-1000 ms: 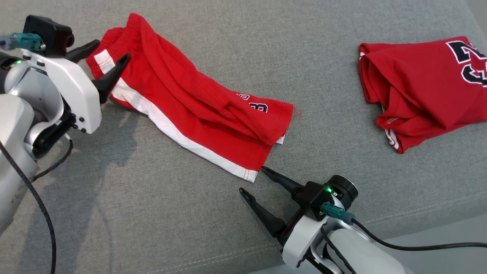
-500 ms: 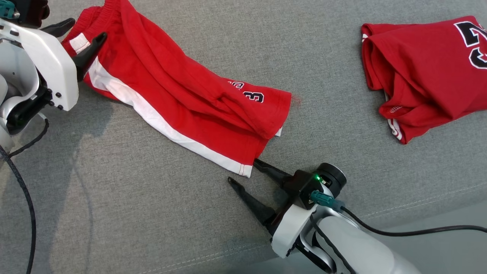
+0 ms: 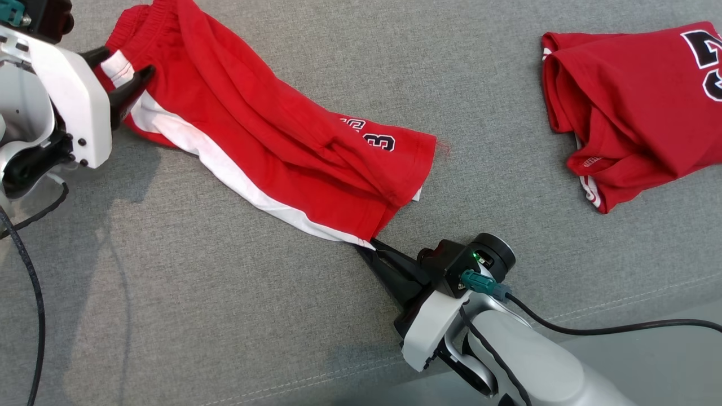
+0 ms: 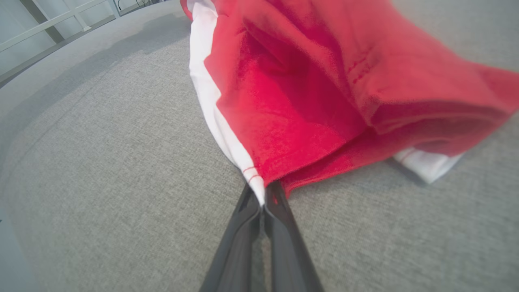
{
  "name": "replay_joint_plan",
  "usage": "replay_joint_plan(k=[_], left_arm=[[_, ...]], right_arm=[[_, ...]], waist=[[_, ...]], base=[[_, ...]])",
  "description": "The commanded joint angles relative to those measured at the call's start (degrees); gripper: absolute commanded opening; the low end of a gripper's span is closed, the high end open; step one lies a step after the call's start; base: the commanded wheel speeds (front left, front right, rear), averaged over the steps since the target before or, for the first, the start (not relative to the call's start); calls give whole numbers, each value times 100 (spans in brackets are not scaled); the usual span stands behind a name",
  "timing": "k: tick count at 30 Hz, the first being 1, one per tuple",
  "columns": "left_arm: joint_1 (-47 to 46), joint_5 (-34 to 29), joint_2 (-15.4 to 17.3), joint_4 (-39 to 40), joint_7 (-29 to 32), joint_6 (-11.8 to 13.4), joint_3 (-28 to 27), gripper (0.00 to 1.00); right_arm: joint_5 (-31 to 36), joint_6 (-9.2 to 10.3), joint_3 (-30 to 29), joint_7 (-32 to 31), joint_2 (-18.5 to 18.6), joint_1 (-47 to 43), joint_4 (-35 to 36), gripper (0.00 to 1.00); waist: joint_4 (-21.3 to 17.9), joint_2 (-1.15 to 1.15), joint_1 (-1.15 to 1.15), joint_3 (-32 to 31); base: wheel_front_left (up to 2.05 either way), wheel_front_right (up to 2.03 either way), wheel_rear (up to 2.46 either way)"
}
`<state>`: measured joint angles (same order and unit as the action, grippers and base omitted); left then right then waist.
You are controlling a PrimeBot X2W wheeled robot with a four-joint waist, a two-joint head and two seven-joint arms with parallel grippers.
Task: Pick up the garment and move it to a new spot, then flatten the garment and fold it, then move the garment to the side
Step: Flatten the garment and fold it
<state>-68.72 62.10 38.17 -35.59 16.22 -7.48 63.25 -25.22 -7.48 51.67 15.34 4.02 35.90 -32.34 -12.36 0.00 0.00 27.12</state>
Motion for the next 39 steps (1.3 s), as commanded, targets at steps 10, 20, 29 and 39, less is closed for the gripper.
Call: replay_joint_plan(k=[10, 20, 29, 39], left_arm=[[-486, 385, 296, 113, 188, -1, 79, 0], [-1225, 1169, 238, -13, -631, -1, -689, 0], [-2866, 361, 136, -562, -2421, -1, -1095, 0], [217, 1182, -58, -288, -3103, 264, -1171, 0]], right_arm=[[-60, -1, 34, -35, -95, -194, -23, 0], [-561, -1, -769, -74, 313, 1643, -129, 0], [-581, -1, -1455, -47, 313, 4502, -1113, 0], [-672, -1, -835, -36, 737, 2379, -501, 0]], waist=[[57, 0, 0, 2], [-233, 0, 0, -191], [-227, 0, 0, -573], [577, 0, 0, -120]], base=[[0, 0, 0], [0, 0, 0], [0, 0, 0], [0, 0, 0]])
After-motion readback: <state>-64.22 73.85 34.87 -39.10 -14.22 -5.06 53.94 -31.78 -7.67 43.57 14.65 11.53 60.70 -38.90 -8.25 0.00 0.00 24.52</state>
